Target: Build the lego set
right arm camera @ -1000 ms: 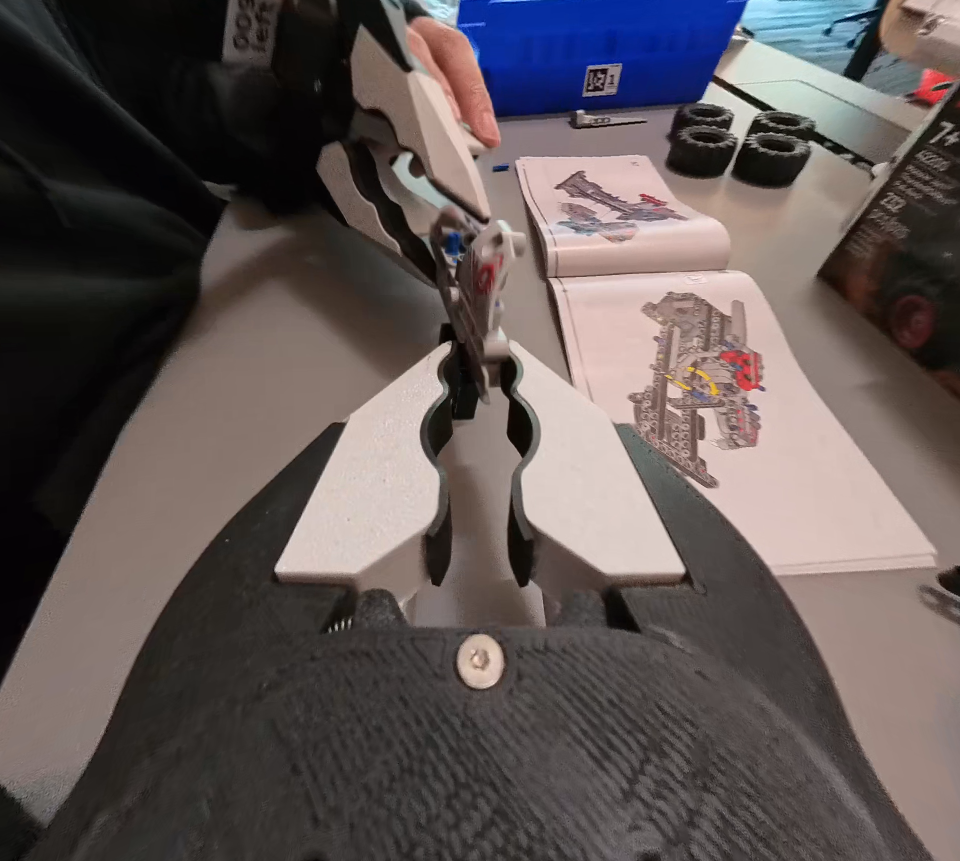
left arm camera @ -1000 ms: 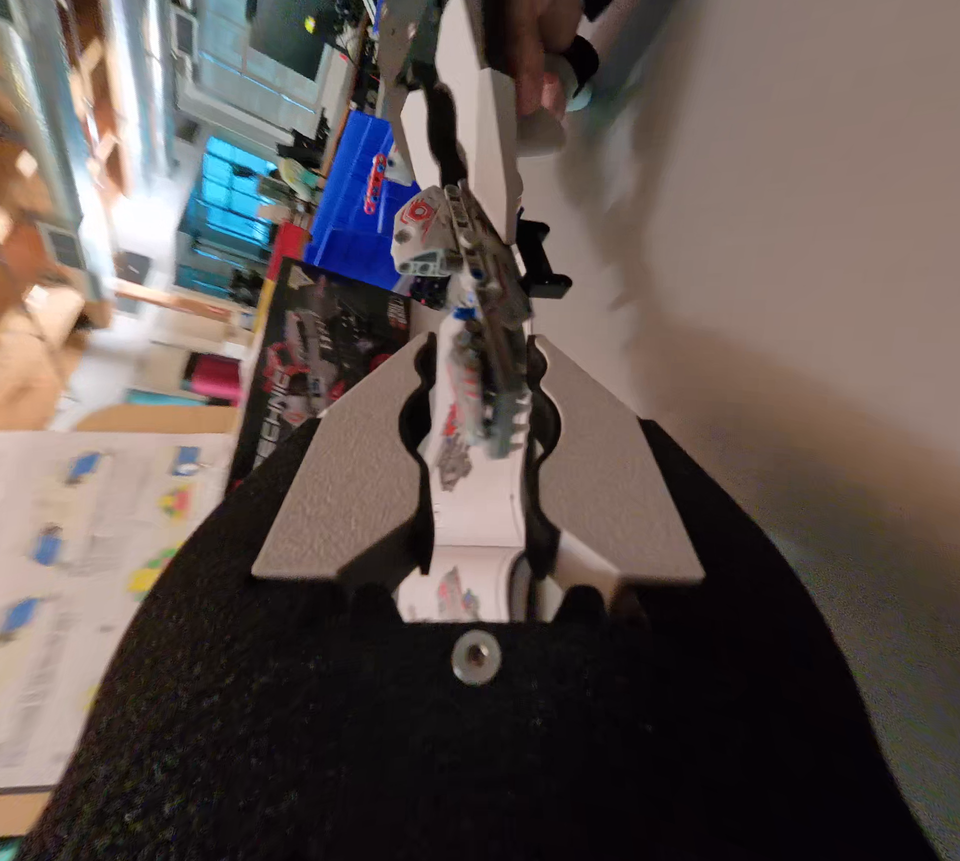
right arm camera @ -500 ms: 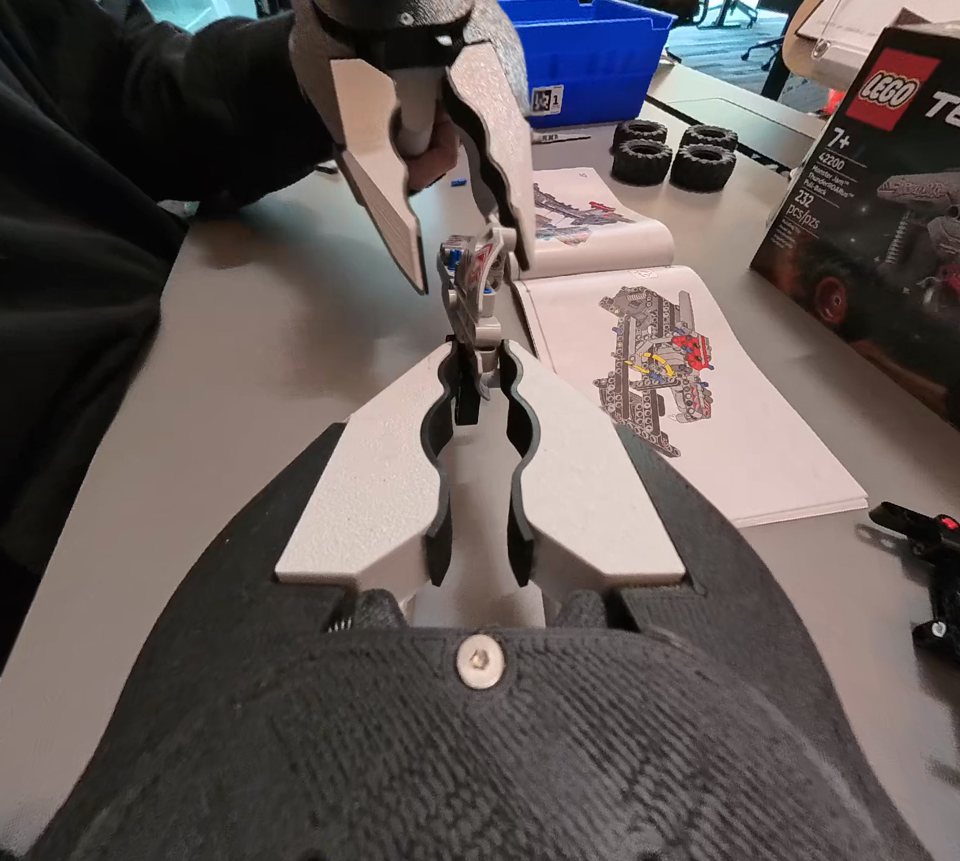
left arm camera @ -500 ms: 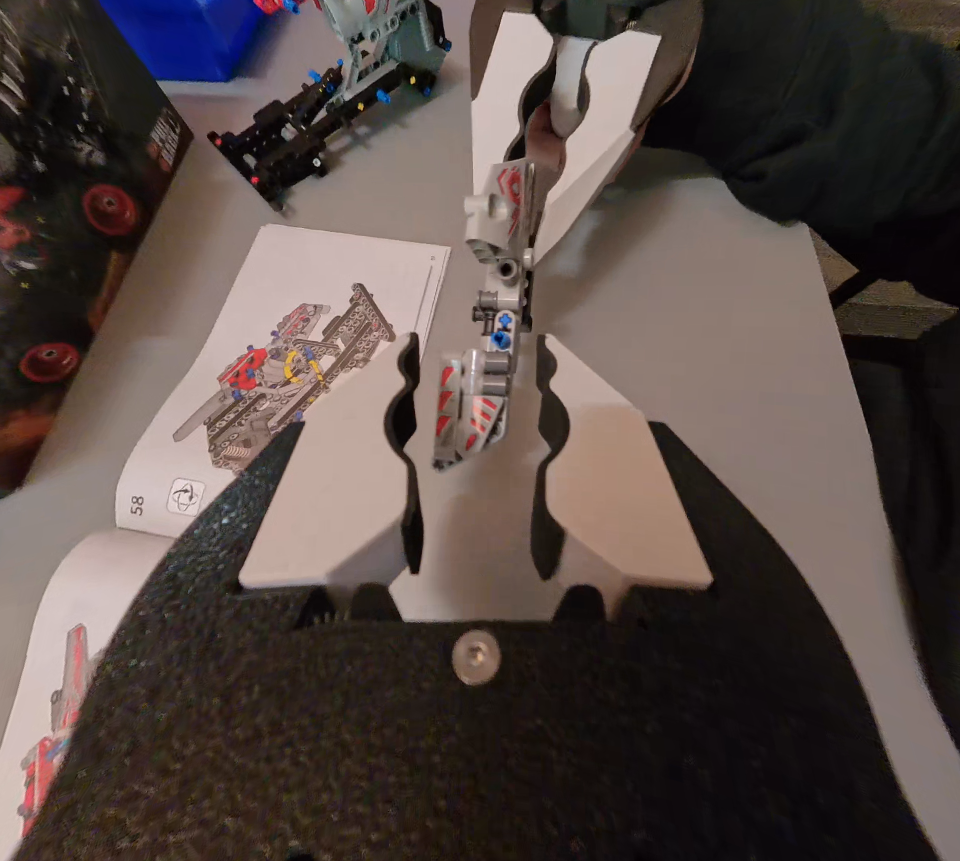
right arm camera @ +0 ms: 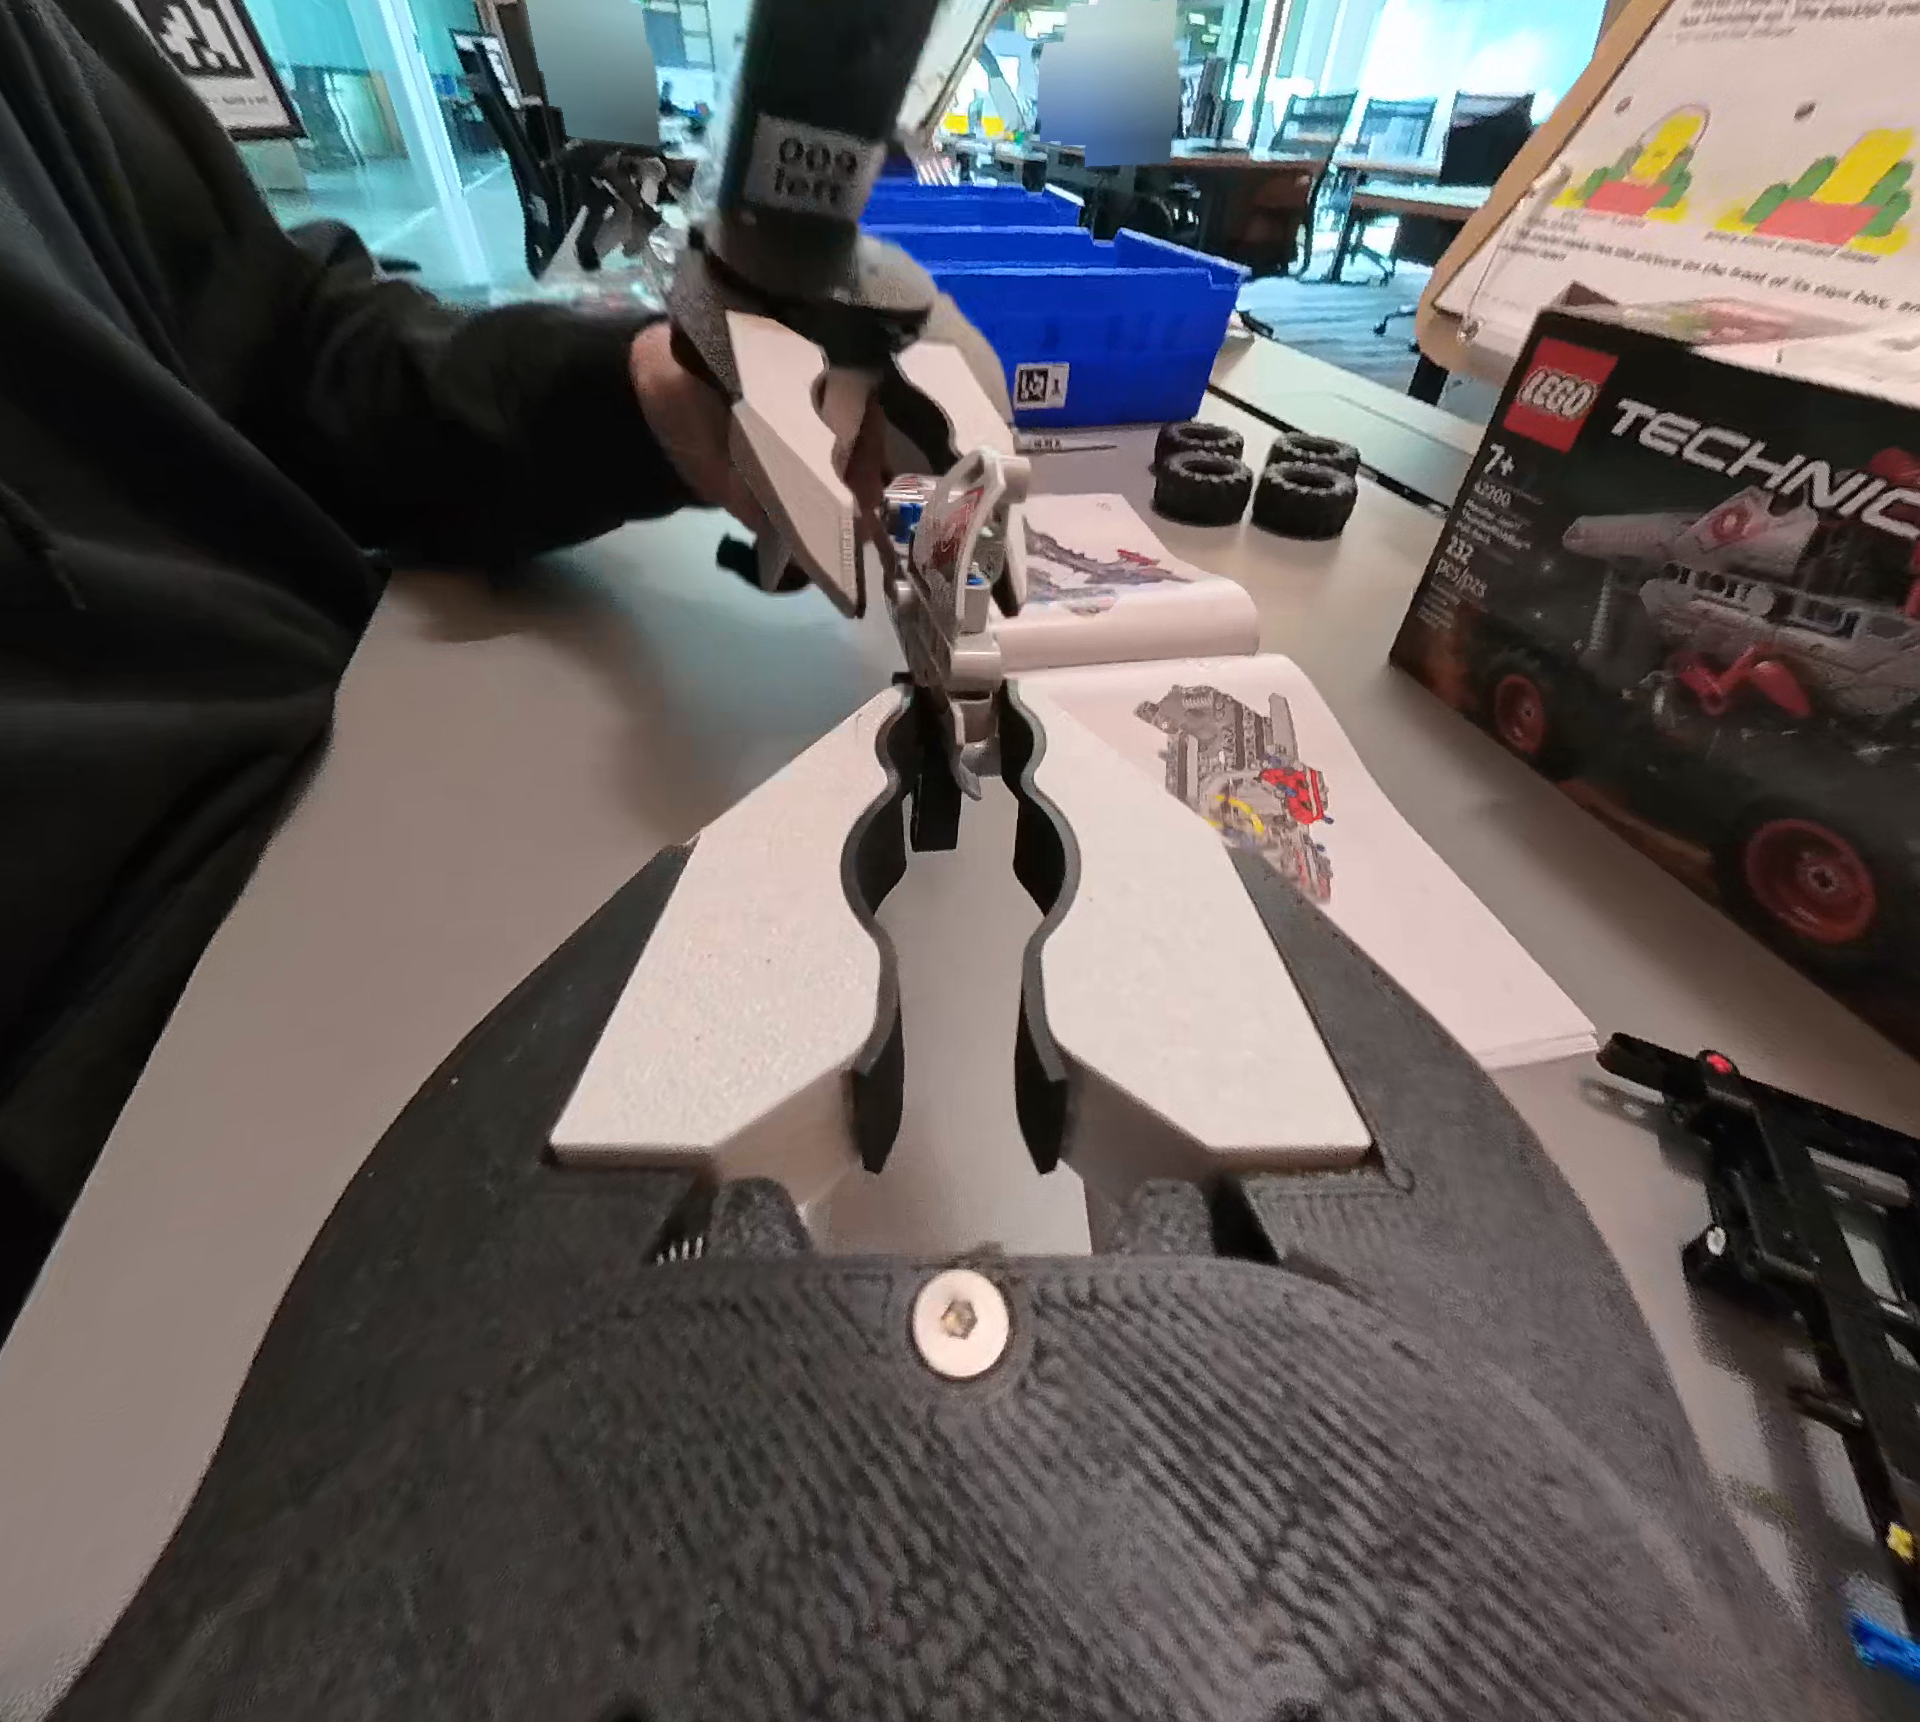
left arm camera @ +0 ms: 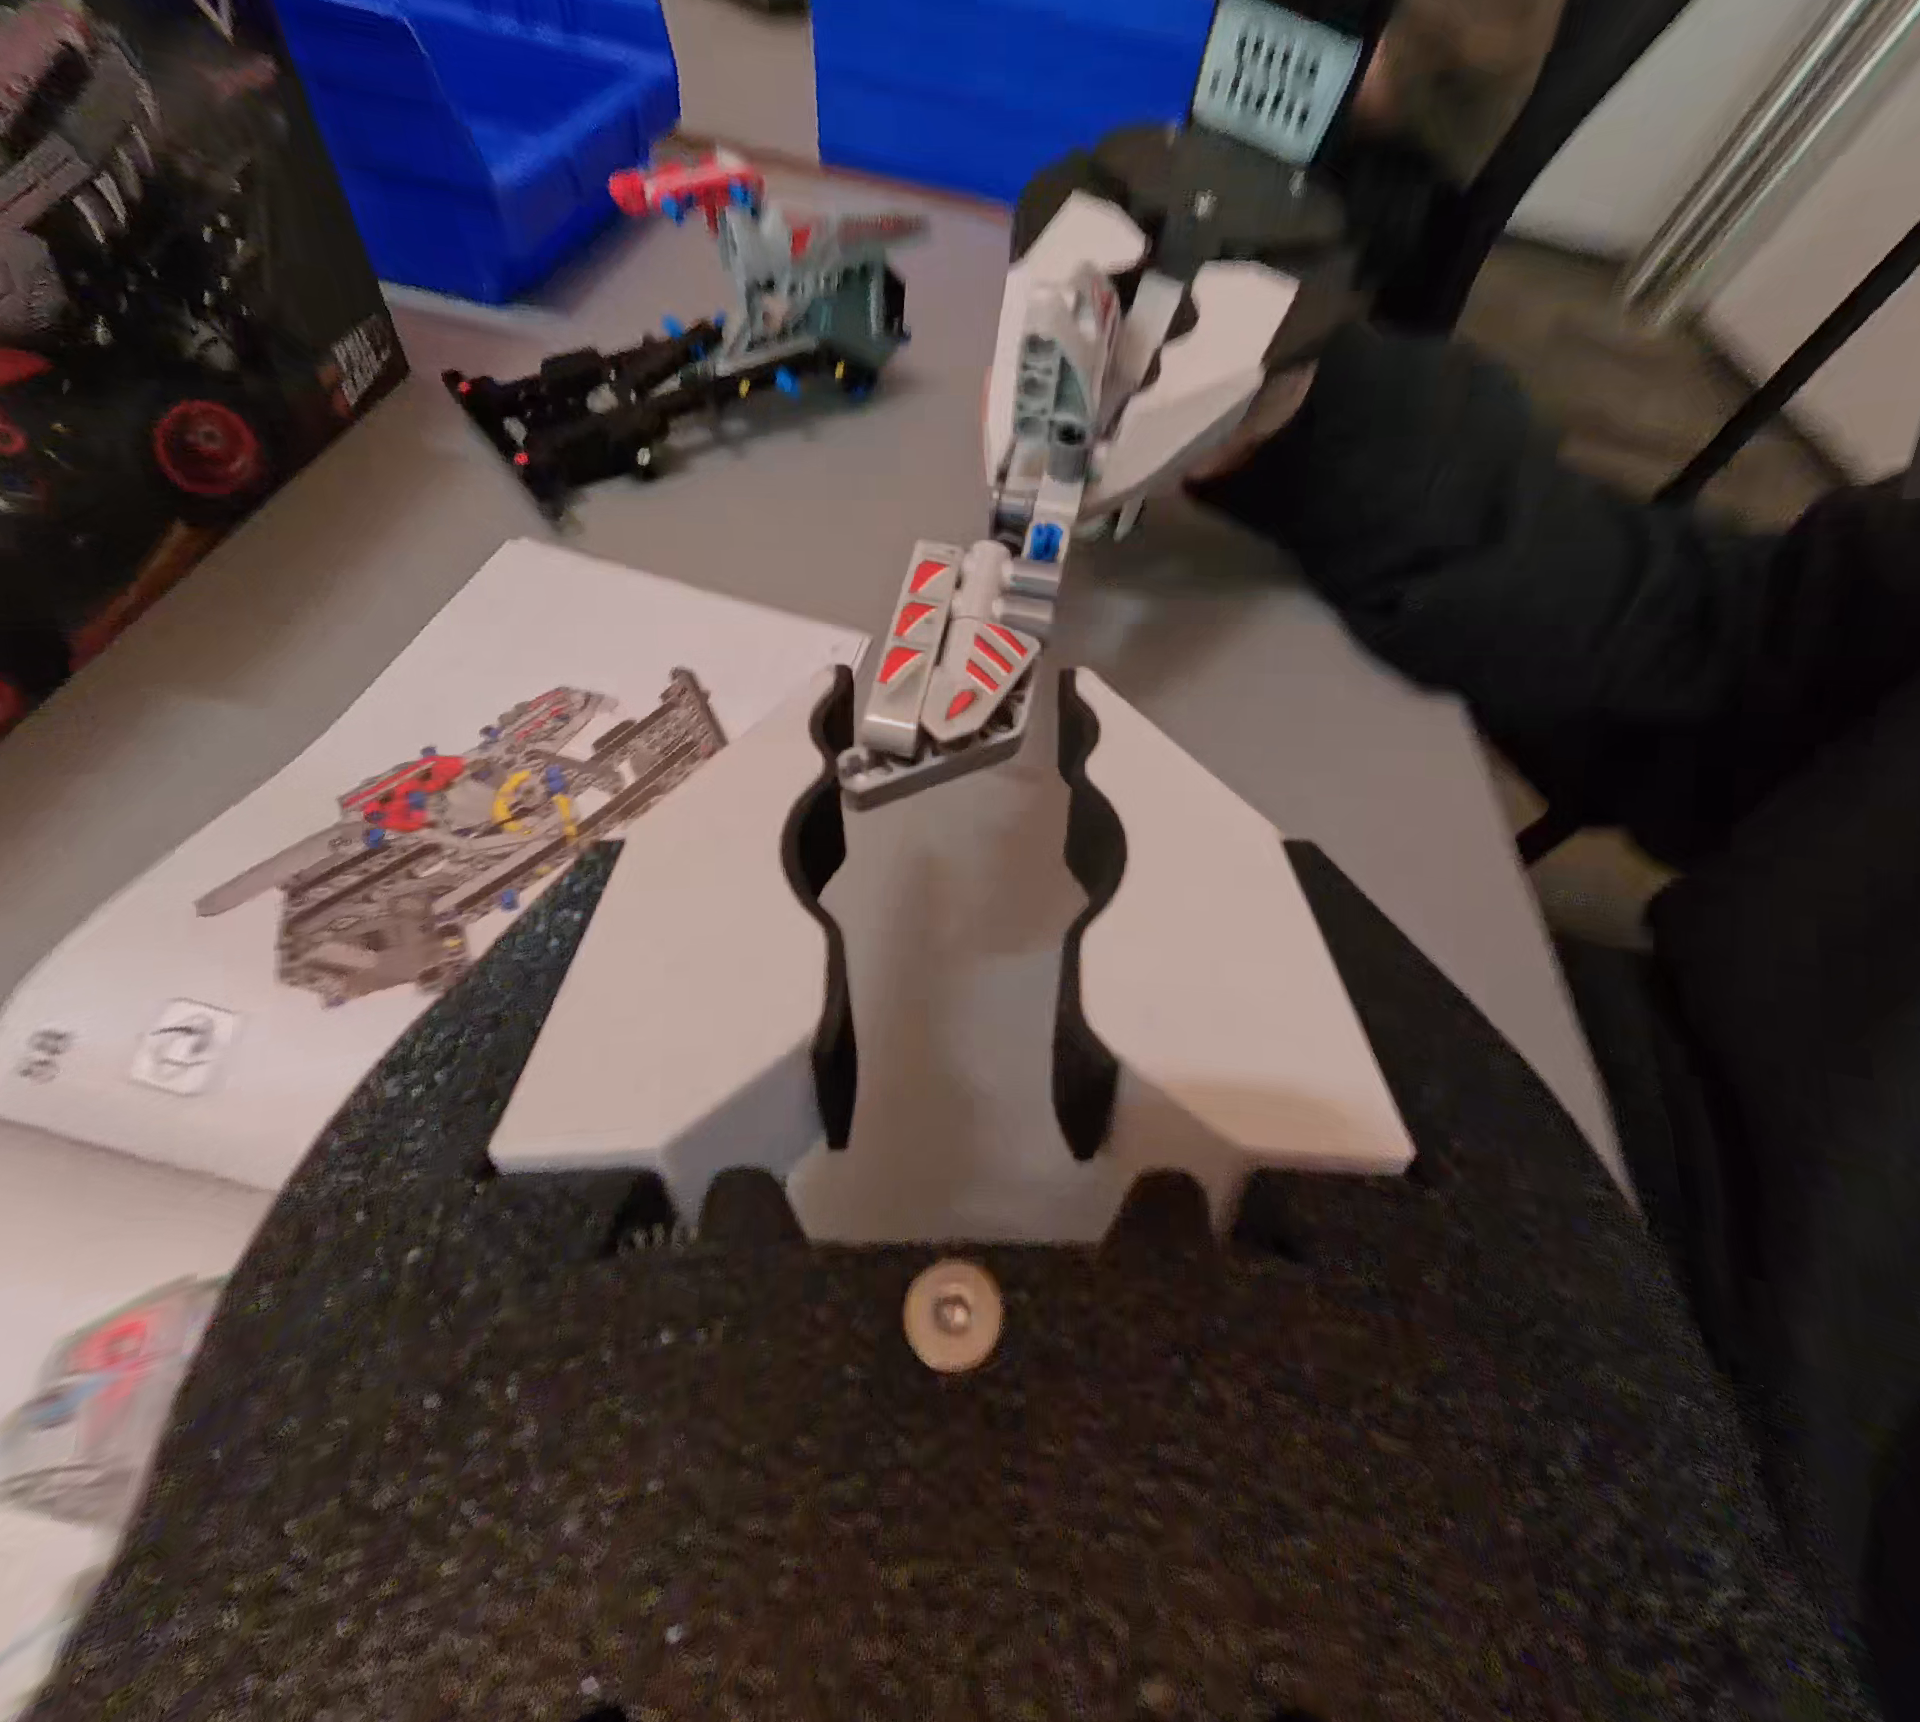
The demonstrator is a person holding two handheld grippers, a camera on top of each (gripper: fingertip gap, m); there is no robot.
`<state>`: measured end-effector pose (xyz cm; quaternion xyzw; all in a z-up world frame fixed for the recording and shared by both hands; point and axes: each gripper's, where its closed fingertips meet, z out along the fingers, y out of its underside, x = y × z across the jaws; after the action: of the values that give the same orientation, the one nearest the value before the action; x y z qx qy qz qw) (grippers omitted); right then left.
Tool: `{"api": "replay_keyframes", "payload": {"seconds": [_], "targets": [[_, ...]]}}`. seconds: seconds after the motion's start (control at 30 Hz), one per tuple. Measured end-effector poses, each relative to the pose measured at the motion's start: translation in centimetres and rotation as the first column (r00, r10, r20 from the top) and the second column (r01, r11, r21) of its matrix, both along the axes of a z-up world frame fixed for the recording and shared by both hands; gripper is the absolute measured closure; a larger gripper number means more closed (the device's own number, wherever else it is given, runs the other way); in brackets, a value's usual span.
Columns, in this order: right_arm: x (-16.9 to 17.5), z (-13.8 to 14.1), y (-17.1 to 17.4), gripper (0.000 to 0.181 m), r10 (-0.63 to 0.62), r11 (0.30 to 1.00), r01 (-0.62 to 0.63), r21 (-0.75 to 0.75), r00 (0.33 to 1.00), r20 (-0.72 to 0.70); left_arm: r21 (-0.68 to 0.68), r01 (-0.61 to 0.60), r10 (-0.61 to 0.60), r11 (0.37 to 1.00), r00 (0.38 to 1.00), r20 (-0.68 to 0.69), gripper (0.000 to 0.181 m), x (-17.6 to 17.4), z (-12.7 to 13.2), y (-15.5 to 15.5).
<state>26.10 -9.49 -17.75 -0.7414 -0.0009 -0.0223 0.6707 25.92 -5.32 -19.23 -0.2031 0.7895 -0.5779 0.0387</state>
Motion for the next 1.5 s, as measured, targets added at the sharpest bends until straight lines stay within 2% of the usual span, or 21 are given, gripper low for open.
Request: {"api": "replay_keyframes", "payload": {"seconds": [0.03,0.17,0.3,0.57,0.8,1.27,1.5], "targets": [[-0.2,0.3,0.0,0.169,0.007,1.000,-0.007,0.020,1.000,0.004,-0.070,-0.015,0.014,0.997,1.000,-0.024,0.144,-0.1,0.5,0.0],[-0.8,1.3,0.5,0.168,0.038,0.995,-0.039,0.088,0.999,0.010,-0.269,-0.102,0.087,0.958,0.994,-0.066,0.138,-0.4,1.8,0.2],[-1.1,1.1,1.2,0.168,0.052,0.994,-0.053,0.095,0.999,0.007,-0.349,-0.142,0.151,0.926,0.988,-0.001,0.144,-0.6,2.6,0.1],[-2.1,0.5,1.8,0.168,0.121,0.988,-0.119,0.096,0.993,-0.013,-0.332,-0.052,0.122,0.942,0.974,0.192,0.151,-2.1,3.0,0.5],[-2.1,0.5,1.8,0.167,0.112,0.989,-0.115,0.096,0.993,0.034,-0.341,-0.023,0.103,0.940,0.971,0.217,0.153,-2.6,2.8,0.4],[-1.8,-0.1,2.2,0.167,0.104,0.993,-0.106,0.046,0.994,0.033,-0.362,-0.022,0.108,0.932,0.969,0.221,0.154,-2.7,3.1,0.6],[-1.7,-0.6,2.3,0.168,0.090,0.996,-0.090,0.009,0.995,0.046,-0.316,-0.030,0.106,0.948,0.968,0.228,0.152,-2.6,2.6,0.8]]}}
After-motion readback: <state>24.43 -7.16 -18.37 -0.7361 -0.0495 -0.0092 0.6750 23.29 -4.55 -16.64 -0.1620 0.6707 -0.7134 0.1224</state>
